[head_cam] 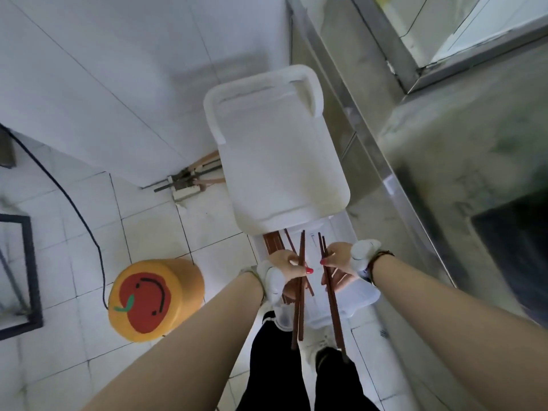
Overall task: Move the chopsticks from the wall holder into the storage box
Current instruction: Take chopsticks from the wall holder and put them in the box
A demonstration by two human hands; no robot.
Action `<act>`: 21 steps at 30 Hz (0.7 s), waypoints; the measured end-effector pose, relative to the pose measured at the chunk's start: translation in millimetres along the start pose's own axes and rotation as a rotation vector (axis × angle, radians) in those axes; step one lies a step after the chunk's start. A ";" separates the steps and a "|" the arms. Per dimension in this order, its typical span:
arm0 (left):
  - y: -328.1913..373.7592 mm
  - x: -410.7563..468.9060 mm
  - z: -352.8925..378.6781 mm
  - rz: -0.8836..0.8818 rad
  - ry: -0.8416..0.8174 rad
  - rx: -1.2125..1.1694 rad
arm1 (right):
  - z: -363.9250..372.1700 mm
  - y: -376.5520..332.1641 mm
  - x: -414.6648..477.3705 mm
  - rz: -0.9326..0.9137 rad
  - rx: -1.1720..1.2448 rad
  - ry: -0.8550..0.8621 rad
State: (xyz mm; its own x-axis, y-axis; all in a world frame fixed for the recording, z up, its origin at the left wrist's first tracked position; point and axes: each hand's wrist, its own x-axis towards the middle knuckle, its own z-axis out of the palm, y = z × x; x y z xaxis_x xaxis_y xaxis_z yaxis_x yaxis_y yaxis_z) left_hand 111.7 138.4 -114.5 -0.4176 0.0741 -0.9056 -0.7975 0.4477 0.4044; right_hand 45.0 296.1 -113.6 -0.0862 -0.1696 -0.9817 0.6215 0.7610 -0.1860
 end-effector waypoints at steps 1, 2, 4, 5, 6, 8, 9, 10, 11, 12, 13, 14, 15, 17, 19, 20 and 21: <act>0.5 13.8 -0.6 -0.024 0.024 -0.013 | -2.8 -1.0 10.5 -0.025 0.052 0.054; 0.6 25.6 -0.1 -0.059 0.039 -0.061 | -4.1 -1.9 18.4 -0.048 0.094 0.097; 2.5 37.8 0.4 -0.122 0.056 -0.146 | -3.9 -4.2 31.8 -0.105 0.161 0.156; 3.5 48.7 2.3 -0.116 0.067 -0.124 | -5.0 -3.9 41.4 -0.122 0.218 0.188; 4.3 57.3 4.0 -0.091 0.086 -0.077 | -5.0 -3.6 47.8 -0.137 0.277 0.218; 7.1 64.0 6.1 -0.065 0.141 -0.033 | -1.9 -5.2 52.1 -0.199 0.364 0.292; 6.2 73.3 6.4 -0.071 0.150 -0.034 | -2.0 -6.0 58.6 -0.239 0.393 0.329; 2.9 83.6 5.9 -0.084 0.150 -0.038 | -2.0 -7.4 62.1 -0.280 0.390 0.365; -3.2 92.8 6.6 -0.096 0.138 -0.056 | -0.9 -8.1 63.9 -0.323 0.375 0.396; -10.0 105.7 6.7 -0.113 0.128 -0.091 | -0.7 -9.5 67.6 -0.352 0.358 0.413; -12.7 113.5 6.4 -0.125 0.122 -0.114 | -1.5 -11.4 73.3 -0.375 0.358 0.426; -7.7 106.8 4.5 -0.123 0.143 -0.120 | -2.4 -13.2 77.4 -0.381 0.338 0.459; -2.1 102.0 2.0 -0.125 0.183 -0.115 | -4.2 -14.5 82.3 -0.379 0.299 0.501; 5.1 96.3 -2.6 -0.148 0.209 -0.082 | -6.2 -14.4 88.2 -0.351 0.133 0.512; 4.6 98.6 -4.5 -0.146 0.231 -0.019 | -5.6 -13.9 89.4 -0.315 0.032 0.490; 6.2 96.4 -4.9 -0.150 0.255 -0.035 | -3.9 -14.8 86.4 -0.301 -0.011 0.484; 4.6 103.7 -3.6 -0.157 0.263 -0.017 | -3.9 -13.3 89.0 -0.293 -0.063 0.479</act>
State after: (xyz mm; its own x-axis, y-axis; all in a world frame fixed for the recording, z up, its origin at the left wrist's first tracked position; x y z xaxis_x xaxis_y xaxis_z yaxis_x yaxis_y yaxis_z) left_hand 63.2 144.9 -206.0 -0.3851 -0.2290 -0.8940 -0.8676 0.4202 0.2661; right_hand 26.0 273.3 -198.6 -0.6012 -0.0877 -0.7943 0.4720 0.7631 -0.4414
